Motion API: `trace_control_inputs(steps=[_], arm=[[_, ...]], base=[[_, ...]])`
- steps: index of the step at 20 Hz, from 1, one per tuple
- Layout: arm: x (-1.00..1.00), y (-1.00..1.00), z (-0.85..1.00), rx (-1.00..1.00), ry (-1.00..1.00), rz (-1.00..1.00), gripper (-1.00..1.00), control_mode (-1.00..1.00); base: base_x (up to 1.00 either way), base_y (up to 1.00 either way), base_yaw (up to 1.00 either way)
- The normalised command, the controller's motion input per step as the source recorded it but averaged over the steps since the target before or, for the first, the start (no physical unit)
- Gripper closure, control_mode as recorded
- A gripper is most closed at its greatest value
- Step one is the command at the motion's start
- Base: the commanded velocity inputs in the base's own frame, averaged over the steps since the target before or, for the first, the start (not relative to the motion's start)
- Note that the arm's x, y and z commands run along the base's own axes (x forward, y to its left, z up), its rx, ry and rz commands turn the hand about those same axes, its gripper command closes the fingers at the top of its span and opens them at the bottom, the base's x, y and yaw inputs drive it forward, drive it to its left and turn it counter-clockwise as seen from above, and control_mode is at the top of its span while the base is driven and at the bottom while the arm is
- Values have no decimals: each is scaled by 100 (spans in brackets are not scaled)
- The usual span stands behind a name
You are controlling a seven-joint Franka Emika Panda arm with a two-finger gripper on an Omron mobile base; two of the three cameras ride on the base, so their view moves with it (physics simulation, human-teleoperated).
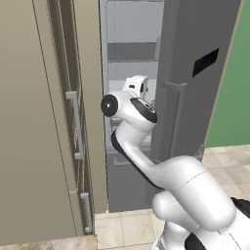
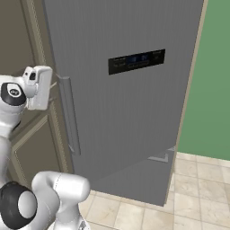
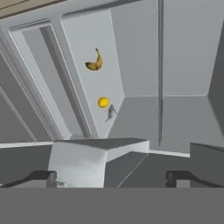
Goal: Open the fridge, remove the banana, lemon, and fish, and place them on any counter.
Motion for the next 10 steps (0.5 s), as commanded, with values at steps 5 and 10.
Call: trace_control_inputs(steps=[5, 10], arm=[[24, -1, -3, -7, 0, 0, -100, -100], [33, -8, 0, -6, 0, 0, -100, -100]], base=[[0, 0, 0], [0, 0, 0]])
